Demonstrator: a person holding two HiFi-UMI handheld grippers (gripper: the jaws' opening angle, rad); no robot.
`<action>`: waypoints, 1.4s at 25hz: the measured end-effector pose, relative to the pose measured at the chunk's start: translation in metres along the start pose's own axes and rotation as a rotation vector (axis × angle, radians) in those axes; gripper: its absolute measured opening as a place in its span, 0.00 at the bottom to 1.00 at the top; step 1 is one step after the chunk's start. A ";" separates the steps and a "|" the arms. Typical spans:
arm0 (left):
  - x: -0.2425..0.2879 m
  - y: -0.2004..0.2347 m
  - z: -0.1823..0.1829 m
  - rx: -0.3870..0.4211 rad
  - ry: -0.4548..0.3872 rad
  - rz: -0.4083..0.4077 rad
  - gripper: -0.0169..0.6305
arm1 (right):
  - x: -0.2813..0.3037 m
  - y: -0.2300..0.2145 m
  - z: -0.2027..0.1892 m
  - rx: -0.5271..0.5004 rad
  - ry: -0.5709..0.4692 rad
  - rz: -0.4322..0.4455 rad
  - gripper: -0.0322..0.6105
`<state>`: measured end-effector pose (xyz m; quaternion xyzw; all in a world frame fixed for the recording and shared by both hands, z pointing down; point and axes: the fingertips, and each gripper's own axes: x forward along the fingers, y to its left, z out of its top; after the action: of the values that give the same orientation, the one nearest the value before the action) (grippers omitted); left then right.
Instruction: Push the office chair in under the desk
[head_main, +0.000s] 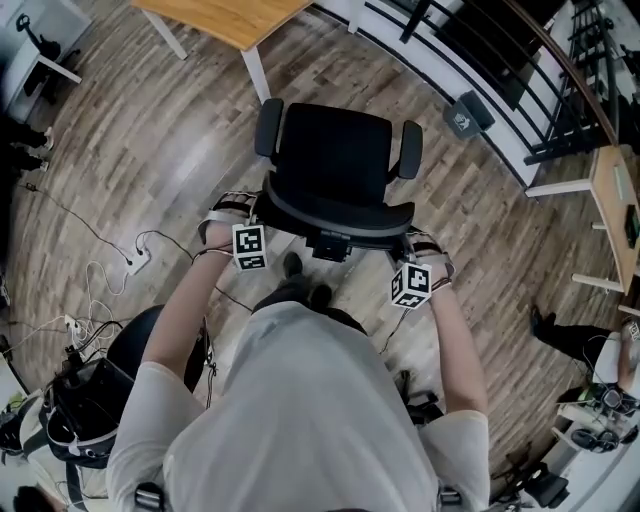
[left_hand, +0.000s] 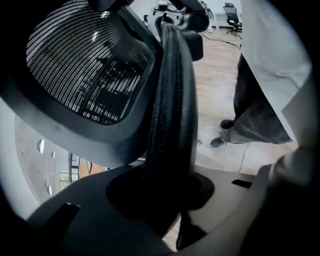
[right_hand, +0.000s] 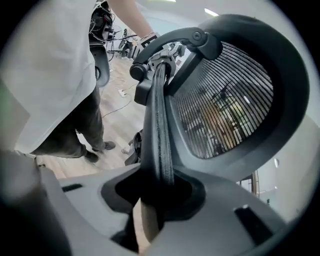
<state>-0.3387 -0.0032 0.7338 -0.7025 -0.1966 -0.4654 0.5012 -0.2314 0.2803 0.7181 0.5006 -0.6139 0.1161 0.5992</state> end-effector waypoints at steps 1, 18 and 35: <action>0.004 0.007 -0.001 0.005 -0.003 -0.002 0.19 | 0.004 -0.006 0.000 -0.003 0.002 -0.012 0.20; 0.073 0.122 0.001 0.043 -0.034 0.006 0.19 | 0.053 -0.113 -0.026 0.026 0.031 -0.046 0.19; 0.151 0.243 0.032 -0.021 0.010 0.006 0.19 | 0.109 -0.258 -0.092 -0.075 -0.004 -0.074 0.17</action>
<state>-0.0698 -0.1055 0.7336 -0.7060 -0.1874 -0.4694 0.4962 0.0445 0.1753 0.7163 0.5004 -0.6001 0.0695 0.6202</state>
